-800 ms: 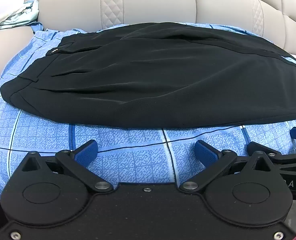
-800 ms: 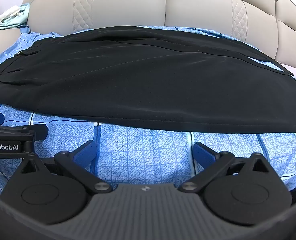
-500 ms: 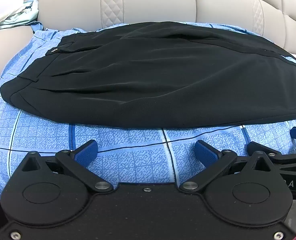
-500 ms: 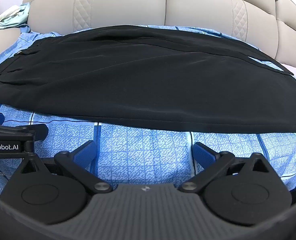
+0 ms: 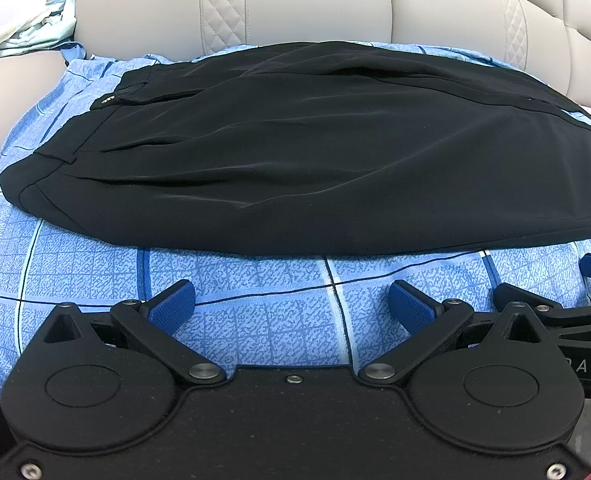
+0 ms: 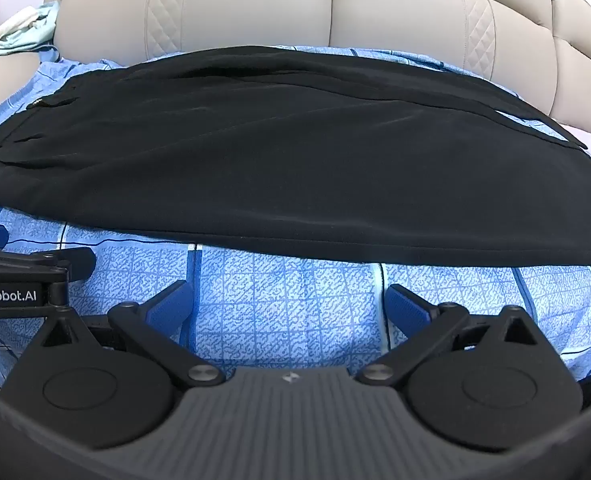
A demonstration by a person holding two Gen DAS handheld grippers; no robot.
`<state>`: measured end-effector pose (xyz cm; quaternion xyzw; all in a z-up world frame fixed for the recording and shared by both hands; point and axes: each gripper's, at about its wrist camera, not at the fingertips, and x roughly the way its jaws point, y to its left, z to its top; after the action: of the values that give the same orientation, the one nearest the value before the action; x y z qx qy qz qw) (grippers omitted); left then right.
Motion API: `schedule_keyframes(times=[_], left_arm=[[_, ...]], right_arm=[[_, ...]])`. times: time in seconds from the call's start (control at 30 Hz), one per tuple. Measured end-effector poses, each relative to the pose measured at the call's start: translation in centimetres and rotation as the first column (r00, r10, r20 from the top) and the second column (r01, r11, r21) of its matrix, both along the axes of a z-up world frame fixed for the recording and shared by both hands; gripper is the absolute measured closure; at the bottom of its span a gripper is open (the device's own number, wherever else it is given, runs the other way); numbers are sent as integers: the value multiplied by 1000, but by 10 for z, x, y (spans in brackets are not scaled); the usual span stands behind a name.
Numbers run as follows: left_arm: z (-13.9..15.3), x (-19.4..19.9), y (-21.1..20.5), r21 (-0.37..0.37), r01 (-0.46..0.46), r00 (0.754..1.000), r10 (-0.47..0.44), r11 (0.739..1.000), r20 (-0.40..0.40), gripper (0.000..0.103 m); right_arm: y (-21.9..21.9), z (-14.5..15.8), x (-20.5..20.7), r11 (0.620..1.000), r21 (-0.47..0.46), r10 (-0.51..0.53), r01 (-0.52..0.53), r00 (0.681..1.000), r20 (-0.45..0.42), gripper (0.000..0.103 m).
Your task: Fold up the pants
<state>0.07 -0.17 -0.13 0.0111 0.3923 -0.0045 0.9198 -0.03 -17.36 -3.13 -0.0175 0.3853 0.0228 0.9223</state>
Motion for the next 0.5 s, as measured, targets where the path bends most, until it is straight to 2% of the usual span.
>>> schedule_keyframes(times=[0.5], left_arm=[[1,1,1,1,0,1000,0,1000,-3,0]], right_arm=[[0,-2,2,1000,1,1,-1,1000,-2,0]])
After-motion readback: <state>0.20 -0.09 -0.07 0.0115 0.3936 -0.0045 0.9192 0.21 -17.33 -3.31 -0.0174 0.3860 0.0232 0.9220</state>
